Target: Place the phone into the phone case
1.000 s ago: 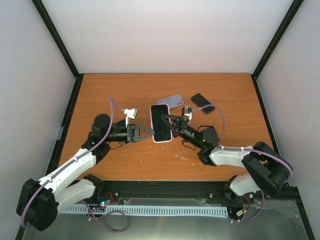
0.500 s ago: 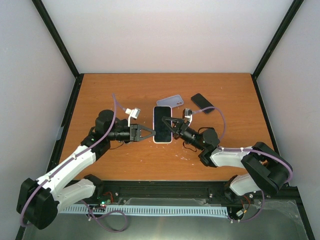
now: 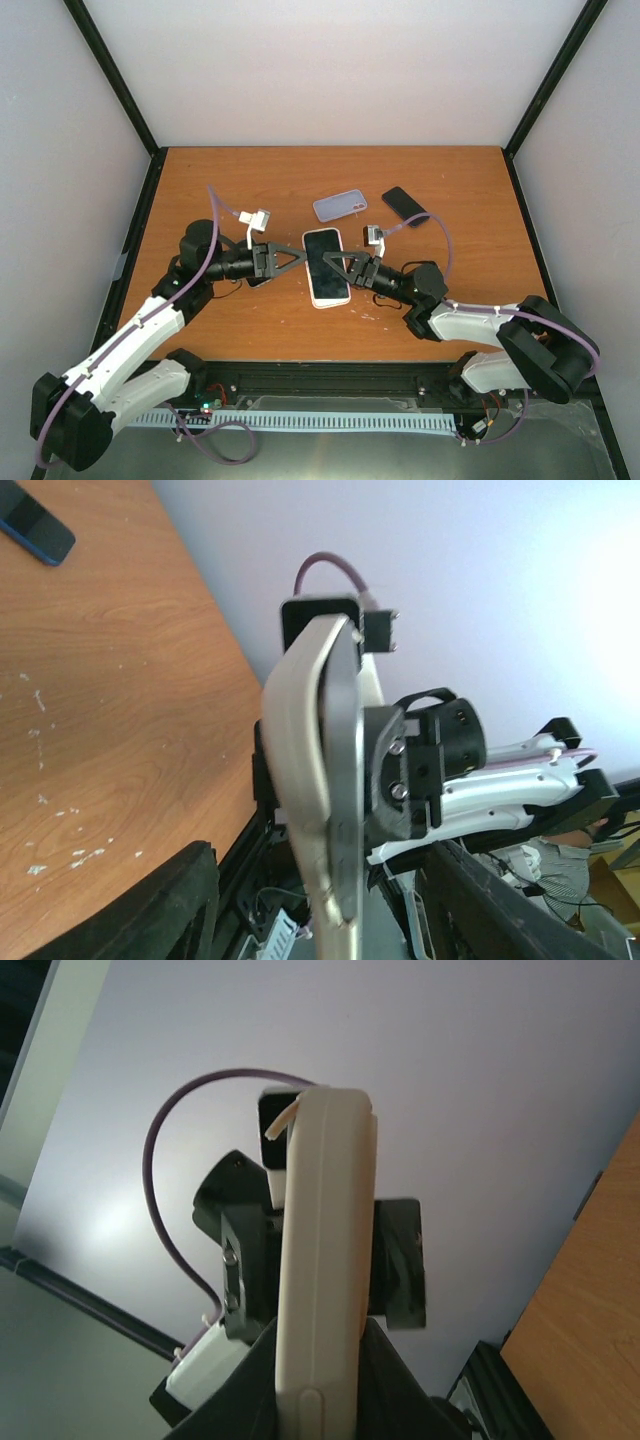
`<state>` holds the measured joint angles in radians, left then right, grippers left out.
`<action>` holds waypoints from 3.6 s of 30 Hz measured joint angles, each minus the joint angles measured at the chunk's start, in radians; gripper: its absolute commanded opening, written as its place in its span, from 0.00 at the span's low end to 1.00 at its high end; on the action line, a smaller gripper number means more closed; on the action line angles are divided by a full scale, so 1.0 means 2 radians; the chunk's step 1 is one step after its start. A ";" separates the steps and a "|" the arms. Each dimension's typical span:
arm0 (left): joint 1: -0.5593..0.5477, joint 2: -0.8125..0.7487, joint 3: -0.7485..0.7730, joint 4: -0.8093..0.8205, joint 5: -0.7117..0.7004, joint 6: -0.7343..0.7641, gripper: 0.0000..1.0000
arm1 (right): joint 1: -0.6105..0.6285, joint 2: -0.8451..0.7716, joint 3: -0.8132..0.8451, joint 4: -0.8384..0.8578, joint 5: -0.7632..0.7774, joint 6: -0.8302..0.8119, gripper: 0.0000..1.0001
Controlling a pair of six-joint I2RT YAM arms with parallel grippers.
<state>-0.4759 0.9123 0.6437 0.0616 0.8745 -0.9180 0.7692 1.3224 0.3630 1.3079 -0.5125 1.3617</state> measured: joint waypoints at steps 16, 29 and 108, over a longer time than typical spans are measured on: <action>0.007 0.013 0.013 0.030 0.004 -0.010 0.01 | 0.001 -0.003 -0.011 0.019 -0.036 -0.005 0.22; 0.007 0.038 0.052 -0.051 -0.002 0.048 0.24 | 0.001 -0.040 -0.016 -0.056 -0.019 -0.043 0.13; 0.013 0.016 0.048 0.026 0.110 0.090 0.70 | 0.002 -0.089 0.027 -0.066 -0.011 -0.023 0.10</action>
<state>-0.4500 0.9451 0.7399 0.1135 1.0954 -0.7380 0.7738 1.1435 0.4179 1.1767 -0.5354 1.3151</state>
